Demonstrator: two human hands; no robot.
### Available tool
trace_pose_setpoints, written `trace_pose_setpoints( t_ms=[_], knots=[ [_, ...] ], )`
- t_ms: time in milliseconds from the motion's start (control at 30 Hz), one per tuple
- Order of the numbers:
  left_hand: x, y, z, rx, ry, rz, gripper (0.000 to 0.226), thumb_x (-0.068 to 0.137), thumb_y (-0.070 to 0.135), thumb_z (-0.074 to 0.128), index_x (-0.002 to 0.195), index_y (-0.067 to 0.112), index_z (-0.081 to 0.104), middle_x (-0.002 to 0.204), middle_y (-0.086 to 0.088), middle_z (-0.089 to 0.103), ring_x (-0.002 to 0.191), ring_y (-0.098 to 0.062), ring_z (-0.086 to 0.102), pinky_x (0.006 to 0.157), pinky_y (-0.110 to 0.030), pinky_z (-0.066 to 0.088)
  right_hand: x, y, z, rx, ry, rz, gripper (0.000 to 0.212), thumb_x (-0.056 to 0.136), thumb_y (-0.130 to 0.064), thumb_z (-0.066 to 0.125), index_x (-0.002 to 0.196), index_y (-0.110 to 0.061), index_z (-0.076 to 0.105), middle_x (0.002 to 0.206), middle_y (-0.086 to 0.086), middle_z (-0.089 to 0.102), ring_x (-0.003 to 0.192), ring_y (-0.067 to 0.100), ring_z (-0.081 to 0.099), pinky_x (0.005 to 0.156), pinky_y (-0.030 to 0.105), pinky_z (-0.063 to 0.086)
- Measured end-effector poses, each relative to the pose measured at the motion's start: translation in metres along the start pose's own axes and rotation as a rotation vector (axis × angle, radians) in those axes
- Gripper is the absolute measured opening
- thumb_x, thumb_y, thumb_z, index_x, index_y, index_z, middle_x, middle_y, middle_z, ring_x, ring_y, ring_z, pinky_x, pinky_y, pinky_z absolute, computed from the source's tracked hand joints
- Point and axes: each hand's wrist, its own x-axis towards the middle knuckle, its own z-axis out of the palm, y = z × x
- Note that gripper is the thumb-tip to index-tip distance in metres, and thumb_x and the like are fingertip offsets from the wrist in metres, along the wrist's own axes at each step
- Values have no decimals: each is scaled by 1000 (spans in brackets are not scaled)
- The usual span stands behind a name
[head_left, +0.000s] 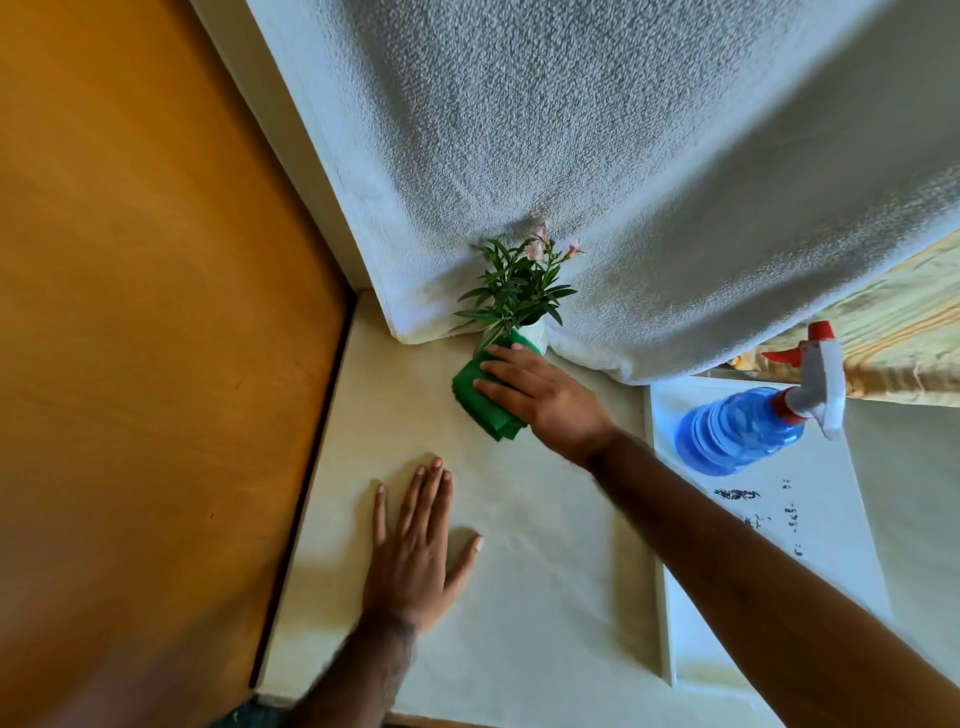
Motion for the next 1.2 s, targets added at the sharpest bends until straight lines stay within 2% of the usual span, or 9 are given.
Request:
trace_pose_setpoints(
  t_ms=[133, 333, 433, 500, 633, 833, 933, 1033, 1200],
  knots=[
    [-1, -1, 0, -9, 12, 16, 92, 98, 69, 40, 167, 11, 19, 178, -7, 18, 164, -23, 18, 127, -69, 22, -1, 13, -3, -15, -6, -3, 29, 94, 10, 66, 120, 0, 75, 130, 22, 70, 129, 44, 60, 111, 58, 47],
    [0, -1, 1, -2, 8, 12, 93, 98, 70, 40, 167, 11, 19, 177, -7, 19, 163, -24, 20, 127, -69, 23, -12, 5, 9, 44, -41, 78, 42, 95, 0, 40, 118, 0, 76, 128, 23, 71, 126, 44, 63, 112, 53, 38],
    [-2, -2, 2, -7, 37, 23, 89, 100, 68, 38, 166, 10, 22, 177, -8, 22, 162, -24, 23, 126, -70, 24, -20, 4, 18, 89, -63, 81, 30, 95, 7, 57, 119, 3, 75, 127, 26, 70, 125, 47, 62, 111, 58, 41],
    [-1, -2, 2, -4, 54, 27, 89, 100, 66, 41, 166, 9, 24, 176, -9, 24, 162, -24, 26, 125, -70, 25, -24, 4, 20, 118, -77, 112, 35, 89, 15, 68, 121, 4, 74, 129, 27, 69, 127, 48, 61, 110, 62, 45],
    [-1, -1, 1, -5, 55, 30, 90, 98, 65, 48, 165, 9, 26, 175, -9, 26, 161, -25, 28, 125, -71, 27, -25, 0, 17, 127, -76, 145, 46, 84, 22, 69, 126, 2, 72, 133, 27, 67, 131, 48, 58, 110, 62, 45],
    [0, -1, 0, -9, 43, 23, 91, 98, 66, 45, 166, 9, 23, 176, -8, 23, 162, -25, 25, 125, -70, 27, -13, 3, -4, 54, 52, 82, 37, 104, 3, 42, 126, -1, 72, 134, 23, 68, 134, 43, 57, 115, 55, 43],
    [0, -1, 0, -6, 25, 19, 91, 99, 68, 42, 166, 10, 20, 177, -8, 20, 163, -24, 20, 126, -69, 26, -9, 10, -6, 41, 43, 87, 33, 98, 11, 56, 124, 1, 73, 132, 26, 68, 132, 45, 58, 111, 59, 46],
    [0, -1, 0, -10, 14, 14, 91, 100, 69, 37, 167, 11, 19, 178, -7, 18, 164, -23, 19, 126, -69, 25, -17, 11, 2, 62, -4, 81, 34, 95, 9, 56, 123, 1, 73, 131, 26, 68, 130, 46, 60, 111, 59, 46],
    [0, -2, 0, -27, 8, 9, 89, 100, 69, 35, 166, 11, 23, 176, -8, 23, 162, -24, 25, 124, -70, 28, -29, 7, 13, 130, -52, 182, 51, 77, 27, 72, 122, 3, 73, 130, 26, 68, 129, 47, 60, 106, 64, 49]
  ],
)
